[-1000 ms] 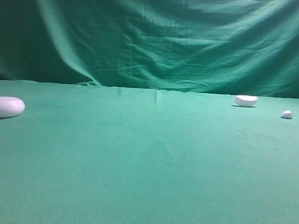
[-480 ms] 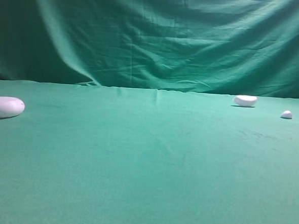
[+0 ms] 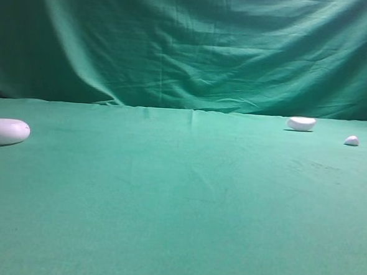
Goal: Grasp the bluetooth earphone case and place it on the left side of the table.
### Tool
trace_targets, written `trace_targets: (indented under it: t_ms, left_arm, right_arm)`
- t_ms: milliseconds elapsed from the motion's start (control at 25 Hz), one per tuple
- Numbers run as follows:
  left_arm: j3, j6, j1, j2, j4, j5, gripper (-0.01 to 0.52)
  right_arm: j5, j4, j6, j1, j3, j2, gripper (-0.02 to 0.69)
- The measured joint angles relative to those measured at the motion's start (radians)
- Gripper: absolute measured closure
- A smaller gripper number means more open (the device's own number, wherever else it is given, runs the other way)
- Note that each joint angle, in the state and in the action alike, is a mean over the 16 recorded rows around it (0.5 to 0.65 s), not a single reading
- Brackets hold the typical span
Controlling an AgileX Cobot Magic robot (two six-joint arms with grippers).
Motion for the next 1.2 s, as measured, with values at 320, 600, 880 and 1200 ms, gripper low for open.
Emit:
trace_targets:
  t_ms: [320,600,880,1200]
  left_arm:
    - [0.0,0.0,0.0,0.0,0.0,0.0,0.514]
    - [0.0,0.0,0.0,0.0,0.0,0.0,0.514]
    - [0.0,0.0,0.0,0.0,0.0,0.0,0.514]
    - [0.0,0.0,0.0,0.0,0.0,0.0,0.514]
  right_arm:
    - [-0.27,0.026,-0.005,-0.206,0.316,-0.285,0.665]
    - [-0.459,0.057,-0.011,-0.465,0.584,-0.528,0.665]
    - [-0.577,0.062,-0.017,-0.653,0.814,-0.755,0.665]
    - [-0.66,0.067,-0.018,-0.735,1.025,-0.942,0.665]
